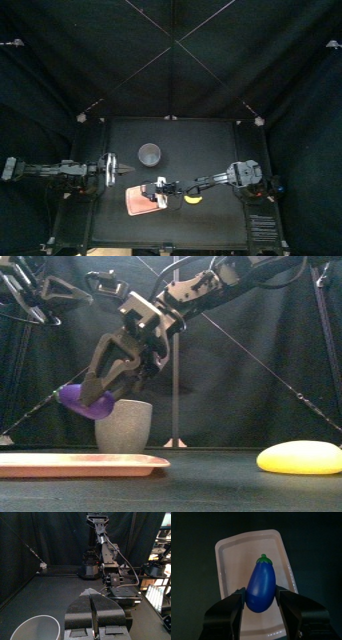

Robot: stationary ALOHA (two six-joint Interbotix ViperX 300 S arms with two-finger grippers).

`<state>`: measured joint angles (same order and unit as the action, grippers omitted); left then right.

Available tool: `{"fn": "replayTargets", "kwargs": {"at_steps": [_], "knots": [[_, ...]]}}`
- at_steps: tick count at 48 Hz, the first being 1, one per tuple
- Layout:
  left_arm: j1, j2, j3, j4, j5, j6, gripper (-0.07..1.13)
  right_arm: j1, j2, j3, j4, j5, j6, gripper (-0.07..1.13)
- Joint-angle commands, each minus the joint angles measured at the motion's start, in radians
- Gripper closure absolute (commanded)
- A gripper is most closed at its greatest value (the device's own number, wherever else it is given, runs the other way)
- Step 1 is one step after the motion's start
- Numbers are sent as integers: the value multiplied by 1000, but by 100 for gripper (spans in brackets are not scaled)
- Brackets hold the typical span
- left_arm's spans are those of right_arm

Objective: Pick the eggplant then place it on the pink plate
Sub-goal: Drop eggplant on the pink plate and return to neutral

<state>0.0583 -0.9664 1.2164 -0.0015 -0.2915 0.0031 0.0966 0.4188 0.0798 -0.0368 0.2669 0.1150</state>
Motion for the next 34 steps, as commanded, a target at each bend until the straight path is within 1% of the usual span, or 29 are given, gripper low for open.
{"fn": "replayTargets", "kwargs": {"at_steps": [1, 4, 7, 17, 23, 29, 34], "knots": [[-3, 2, -12, 2, -5, -2, 106, -2, -29, -26, -2, -9, -2, 23], [-3, 2, -12, 0, -5, -2, 106, 2, -38, -25, -3, -14, -2, 16], [-3, 0, -12, 2, -5, -2, 106, 2, -54, -18, -6, -26, -3, 13], [-3, 2, -12, 0, -5, -2, 106, -5, -163, 43, -31, -91, -3, 13], [-3, 0, -11, 0, -5, -2, 106, -12, -293, 123, -46, -118, -2, 13], [-3, 0, -11, 0, -5, -2, 106, -35, -433, 233, -48, -209, -3, 13], [-3, 0, -11, 2, -5, 0, 106, -52, -575, 367, -48, -333, -3, 13]]}}
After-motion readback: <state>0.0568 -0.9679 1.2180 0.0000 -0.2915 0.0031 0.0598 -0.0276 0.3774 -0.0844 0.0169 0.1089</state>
